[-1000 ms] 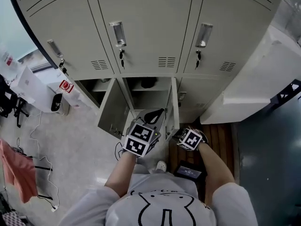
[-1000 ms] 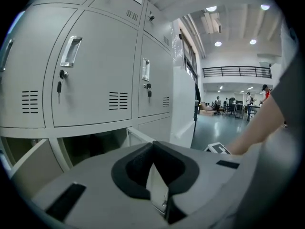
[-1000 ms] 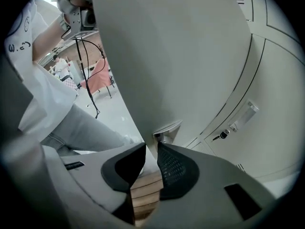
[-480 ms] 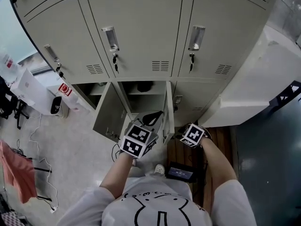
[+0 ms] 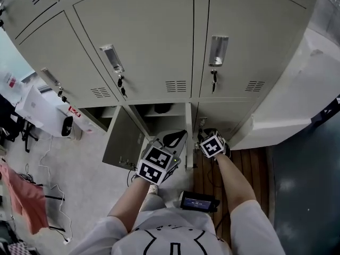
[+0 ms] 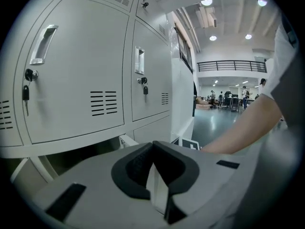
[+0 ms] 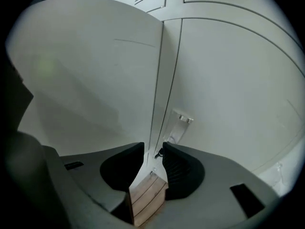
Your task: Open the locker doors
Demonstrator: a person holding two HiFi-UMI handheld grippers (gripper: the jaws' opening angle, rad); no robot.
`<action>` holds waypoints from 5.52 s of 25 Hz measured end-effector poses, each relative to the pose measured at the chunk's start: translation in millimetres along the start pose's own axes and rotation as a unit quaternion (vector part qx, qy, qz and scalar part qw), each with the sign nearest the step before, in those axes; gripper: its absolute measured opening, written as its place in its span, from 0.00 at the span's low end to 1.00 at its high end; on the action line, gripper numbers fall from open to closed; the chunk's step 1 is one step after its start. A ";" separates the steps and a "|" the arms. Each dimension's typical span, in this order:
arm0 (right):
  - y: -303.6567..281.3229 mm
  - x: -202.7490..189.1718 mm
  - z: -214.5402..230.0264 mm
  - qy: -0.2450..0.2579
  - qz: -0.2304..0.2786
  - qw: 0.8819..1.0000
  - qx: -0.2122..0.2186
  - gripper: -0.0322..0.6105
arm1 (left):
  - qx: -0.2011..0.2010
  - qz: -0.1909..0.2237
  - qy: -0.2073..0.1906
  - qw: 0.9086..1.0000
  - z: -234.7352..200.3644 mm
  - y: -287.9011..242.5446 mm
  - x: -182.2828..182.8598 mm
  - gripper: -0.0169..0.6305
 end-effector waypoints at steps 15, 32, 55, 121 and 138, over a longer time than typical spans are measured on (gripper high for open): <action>-39.3 32.3 44.2 -0.094 0.085 0.989 -0.077 0.20 | 0.001 -0.011 -0.008 1.000 -14.8 -23.3 8.3 0.06; -5.9 -7.9 1.8 -0.061 0.057 0.996 -0.045 0.21 | -0.022 -0.009 -0.023 0.999 11.9 -19.6 12.8 0.06; 96.2 -127.0 -25.4 -0.069 -0.051 0.995 0.057 0.21 | -0.100 -0.011 -0.084 0.991 84.0 -49.4 39.6 0.06; 247.2 143.7 -307.8 0.006 0.385 0.914 -0.132 0.07 | -0.135 0.081 0.023 0.987 -30.6 158.0 -6.2 0.06; 262.0 145.1 -368.9 -0.016 0.409 0.896 -0.173 0.06 | -0.113 0.139 0.056 0.982 -32.8 230.3 -1.3 0.06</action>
Point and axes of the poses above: the fingertips, and each gripper's own axes: y backward along the fingers, z to its right, x out of its top, the point moved 3 cm from there along y, backward along the fingers, and after that the axes turned 15 degrees about x, right-handed, at the moved point
